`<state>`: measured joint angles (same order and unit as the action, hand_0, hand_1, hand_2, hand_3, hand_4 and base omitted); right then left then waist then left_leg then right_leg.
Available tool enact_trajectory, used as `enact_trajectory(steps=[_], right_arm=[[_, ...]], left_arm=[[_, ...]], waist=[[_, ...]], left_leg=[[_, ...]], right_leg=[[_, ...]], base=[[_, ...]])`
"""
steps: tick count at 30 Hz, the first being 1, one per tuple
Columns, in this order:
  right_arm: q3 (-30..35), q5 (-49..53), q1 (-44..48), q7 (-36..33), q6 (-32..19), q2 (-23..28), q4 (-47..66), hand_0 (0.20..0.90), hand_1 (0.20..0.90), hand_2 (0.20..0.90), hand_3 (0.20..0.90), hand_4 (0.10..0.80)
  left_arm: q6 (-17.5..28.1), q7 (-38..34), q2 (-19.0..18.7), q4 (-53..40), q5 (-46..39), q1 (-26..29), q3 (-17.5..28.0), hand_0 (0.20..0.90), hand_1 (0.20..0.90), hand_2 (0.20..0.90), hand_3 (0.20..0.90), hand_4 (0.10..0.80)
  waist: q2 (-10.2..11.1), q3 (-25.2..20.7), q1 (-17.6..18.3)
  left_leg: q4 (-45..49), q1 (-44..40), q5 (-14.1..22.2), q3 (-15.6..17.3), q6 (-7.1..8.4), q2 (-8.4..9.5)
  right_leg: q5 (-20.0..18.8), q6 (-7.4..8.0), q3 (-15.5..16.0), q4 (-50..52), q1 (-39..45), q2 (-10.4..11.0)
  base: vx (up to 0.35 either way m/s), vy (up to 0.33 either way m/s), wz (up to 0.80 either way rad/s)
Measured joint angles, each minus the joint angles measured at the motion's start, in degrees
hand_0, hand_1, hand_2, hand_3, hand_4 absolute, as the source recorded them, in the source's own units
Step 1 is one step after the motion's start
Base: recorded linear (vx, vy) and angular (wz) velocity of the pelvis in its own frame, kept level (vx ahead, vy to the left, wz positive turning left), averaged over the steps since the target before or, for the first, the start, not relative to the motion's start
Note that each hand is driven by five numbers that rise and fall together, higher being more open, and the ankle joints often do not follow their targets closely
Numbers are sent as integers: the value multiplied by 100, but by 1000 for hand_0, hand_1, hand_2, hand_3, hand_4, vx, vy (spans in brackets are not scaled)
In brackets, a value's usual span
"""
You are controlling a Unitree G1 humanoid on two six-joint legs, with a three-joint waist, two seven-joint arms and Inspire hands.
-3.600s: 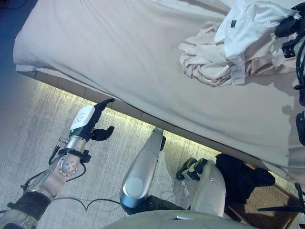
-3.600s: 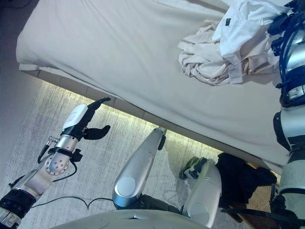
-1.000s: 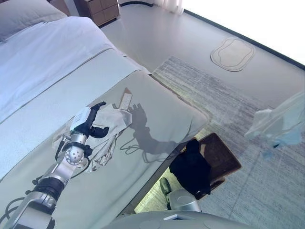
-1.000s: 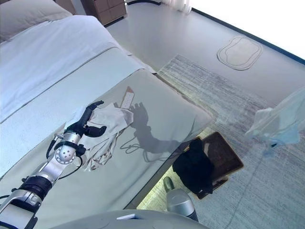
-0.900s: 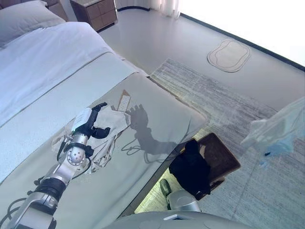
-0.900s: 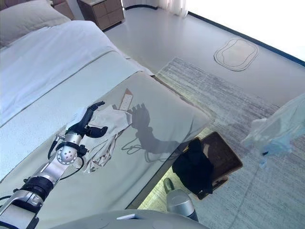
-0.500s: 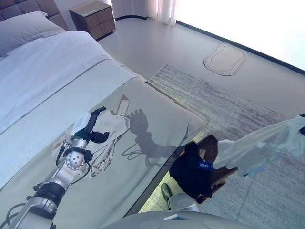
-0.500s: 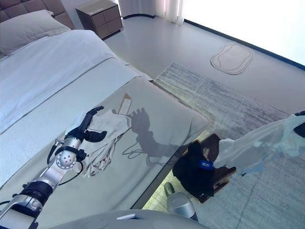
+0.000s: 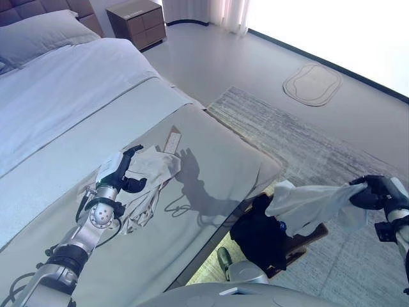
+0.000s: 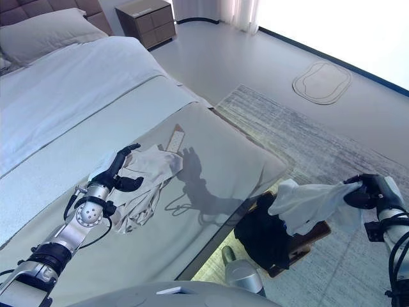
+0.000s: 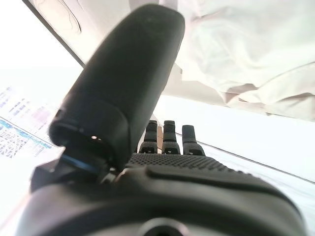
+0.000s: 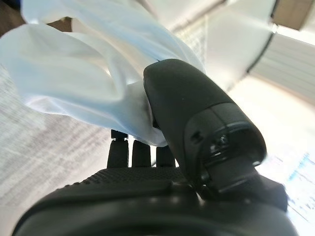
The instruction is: Pick up the clothes from the bed and place them into the basket
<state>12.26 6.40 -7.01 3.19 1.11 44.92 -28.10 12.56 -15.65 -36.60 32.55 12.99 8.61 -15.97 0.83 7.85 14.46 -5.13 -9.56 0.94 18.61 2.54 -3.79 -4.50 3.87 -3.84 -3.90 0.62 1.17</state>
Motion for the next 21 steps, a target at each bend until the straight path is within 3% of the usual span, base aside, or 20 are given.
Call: enact_trajectory(steps=[1, 2, 6, 21], right_arm=[[-34, -77, 53, 2, 1, -62, -79, 632, 632, 632, 587, 487], [-148, -97, 121, 5, 5, -95, -207, 900, 900, 900, 900, 800], [-454, -107, 213, 91, 21, -130, -601, 900, 900, 900, 900, 800], [-465, -105, 383, -17, 177, -177, -903, 900, 900, 900, 900, 800]], left_arm=[[-32, 3, 0, 0, 0, 0, 0, 900, 900, 900, 900, 800], [-53, 7, 0, 0, 0, 4, 0, 900, 900, 900, 900, 800], [-118, 29, 0, 0, -3, 33, -3, 900, 900, 900, 900, 800], [-126, 47, -5, -2, -8, 39, -6, 900, 900, 900, 900, 800]], waist=[[0, 0, -11], [0, 0, -34], [0, 0, -85], [1, 1, -193]], left_leg=[[-1, 2, -4, -6, -1, 2], [-6, 2, -9, -27, 1, -1], [-15, -10, -17, -112, 3, -1], [-15, 13, -37, -182, 6, -6]], right_leg=[[0, 0, 3, -1, 0, 4], [0, 0, 20, -4, 14, 8], [1, 1, 129, -36, 84, 16], [0, 1, 190, -70, 109, 19]], base=[[4, -16, 3], [4, -21, 9], [4, -21, 13], [-1, -2, 1]])
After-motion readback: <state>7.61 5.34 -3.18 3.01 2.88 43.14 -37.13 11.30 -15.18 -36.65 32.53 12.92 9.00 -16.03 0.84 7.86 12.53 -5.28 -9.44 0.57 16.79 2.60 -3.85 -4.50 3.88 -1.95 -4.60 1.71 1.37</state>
